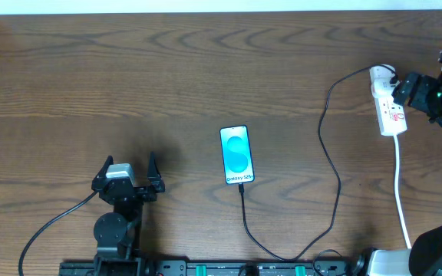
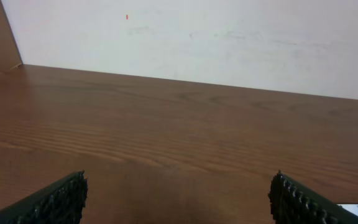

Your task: Plug charger to phone and switch on socket

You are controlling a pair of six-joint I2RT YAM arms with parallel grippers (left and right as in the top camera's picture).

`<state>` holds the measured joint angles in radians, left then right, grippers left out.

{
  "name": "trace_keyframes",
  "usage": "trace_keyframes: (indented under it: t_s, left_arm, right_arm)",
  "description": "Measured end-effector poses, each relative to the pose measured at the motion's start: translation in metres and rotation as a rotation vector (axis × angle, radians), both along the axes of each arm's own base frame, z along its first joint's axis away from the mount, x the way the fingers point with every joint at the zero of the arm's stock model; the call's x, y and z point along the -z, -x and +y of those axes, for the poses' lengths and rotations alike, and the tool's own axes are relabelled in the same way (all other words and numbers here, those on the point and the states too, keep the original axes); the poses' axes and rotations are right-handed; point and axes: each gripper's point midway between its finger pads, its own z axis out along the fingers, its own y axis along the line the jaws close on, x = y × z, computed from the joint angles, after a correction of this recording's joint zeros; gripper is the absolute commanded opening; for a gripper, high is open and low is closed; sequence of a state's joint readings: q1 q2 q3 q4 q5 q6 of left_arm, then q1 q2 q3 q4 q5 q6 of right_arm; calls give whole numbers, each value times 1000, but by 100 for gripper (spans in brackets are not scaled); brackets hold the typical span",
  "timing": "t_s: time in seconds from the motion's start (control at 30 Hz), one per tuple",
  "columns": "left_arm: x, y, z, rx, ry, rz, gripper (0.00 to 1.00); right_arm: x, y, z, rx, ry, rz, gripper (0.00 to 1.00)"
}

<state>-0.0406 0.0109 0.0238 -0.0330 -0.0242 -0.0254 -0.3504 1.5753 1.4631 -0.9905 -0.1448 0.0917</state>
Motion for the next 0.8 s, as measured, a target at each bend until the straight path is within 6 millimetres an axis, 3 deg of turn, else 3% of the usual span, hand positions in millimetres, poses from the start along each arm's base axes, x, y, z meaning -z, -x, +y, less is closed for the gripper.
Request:
trace_keyframes:
  t_s: [0.57, 0.8]
  left_arm:
    - [0, 0, 0, 0, 0, 0, 93]
    - [0, 0, 0, 0, 0, 0, 93]
  right_arm:
    - [-2, 0, 0, 0, 2, -5, 99]
    - [-34, 8, 2, 0, 36, -90, 99]
